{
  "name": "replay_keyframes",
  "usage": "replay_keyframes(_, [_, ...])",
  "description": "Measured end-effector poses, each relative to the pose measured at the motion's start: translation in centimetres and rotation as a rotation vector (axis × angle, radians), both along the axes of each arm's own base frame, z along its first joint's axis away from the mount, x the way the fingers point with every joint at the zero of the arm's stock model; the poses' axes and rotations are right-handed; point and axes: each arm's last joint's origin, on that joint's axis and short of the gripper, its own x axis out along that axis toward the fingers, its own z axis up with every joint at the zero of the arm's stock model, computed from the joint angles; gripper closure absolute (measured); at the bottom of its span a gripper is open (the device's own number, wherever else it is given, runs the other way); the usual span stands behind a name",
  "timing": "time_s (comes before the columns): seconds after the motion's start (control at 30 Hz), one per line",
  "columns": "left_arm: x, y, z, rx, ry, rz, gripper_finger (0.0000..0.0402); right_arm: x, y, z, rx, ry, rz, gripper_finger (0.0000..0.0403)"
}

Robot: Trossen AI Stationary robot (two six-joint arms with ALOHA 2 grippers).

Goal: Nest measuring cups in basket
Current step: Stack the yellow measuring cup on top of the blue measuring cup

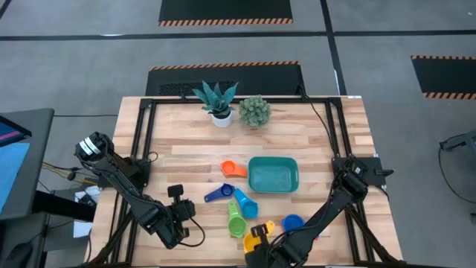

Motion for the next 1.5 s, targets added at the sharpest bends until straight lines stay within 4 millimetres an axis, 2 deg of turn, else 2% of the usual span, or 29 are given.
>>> replay_keyframes(0.17, [0.0, 0.0, 0.0, 0.010, -0.012, 0.003, 0.0401, -0.4, -1.0, 3.8, -0.001, -0.049, -0.288, 0.0396])
replay_keyframes(0.27, [0.1, 0.1, 0.1, 0.020, -0.025, 0.007, 0.0401, -1.1, -1.2, 4.3, 0.025, -0.042, -0.451, 0.0396])
replay_keyframes(0.47, [0.1, 0.1, 0.1, 0.040, -0.060, 0.026, 0.0401, -4.7, 0.0, 3.9, 0.024, 0.026, -0.683, 0.0396])
replay_keyframes(0.67, [0.1, 0.1, 0.1, 0.042, -0.063, 0.028, 0.0401, -8.9, 1.9, 3.5, 0.007, -0.033, -0.885, 0.0396])
replay_keyframes(0.77, [0.2, 0.2, 0.1, 0.042, -0.064, 0.031, 0.0401, -10.2, 2.7, 2.8, 0.027, -0.077, -0.934, 0.0396])
replay_keyframes(0.93, [0.3, 0.3, 0.1, 0.044, -0.063, 0.036, 0.0401, -11.0, 2.4, 0.5, -0.025, -0.061, -1.006, 0.0396])
replay_keyframes(1.07, [0.6, 0.6, 0.1, 0.051, -0.058, 0.038, 0.0401, -11.1, 1.1, 0.1, -0.070, -0.018, -1.011, 0.0397])
replay_keyframes(1.23, [0.9, 1.0, 0.1, 0.058, -0.053, 0.049, 0.0401, -12.2, -2.1, 2.6, -0.076, -0.012, -0.989, 0.0398])
replay_keyframes(1.37, [1.1, 1.2, 0.1, 0.066, -0.048, 0.047, 0.0402, -14.1, -5.1, 4.3, -0.035, -0.022, -1.040, 0.0398])
replay_keyframes(1.43, [1.1, 1.3, 0.1, 0.065, -0.046, 0.051, 0.0401, -14.8, -6.1, 4.1, 0.023, -0.031, -1.077, 0.0398])
replay_keyframes(1.5, [1.2, 1.3, 0.1, 0.064, -0.046, 0.052, 0.0401, -14.8, -6.2, 3.2, 0.128, -0.041, -1.075, 0.0398])
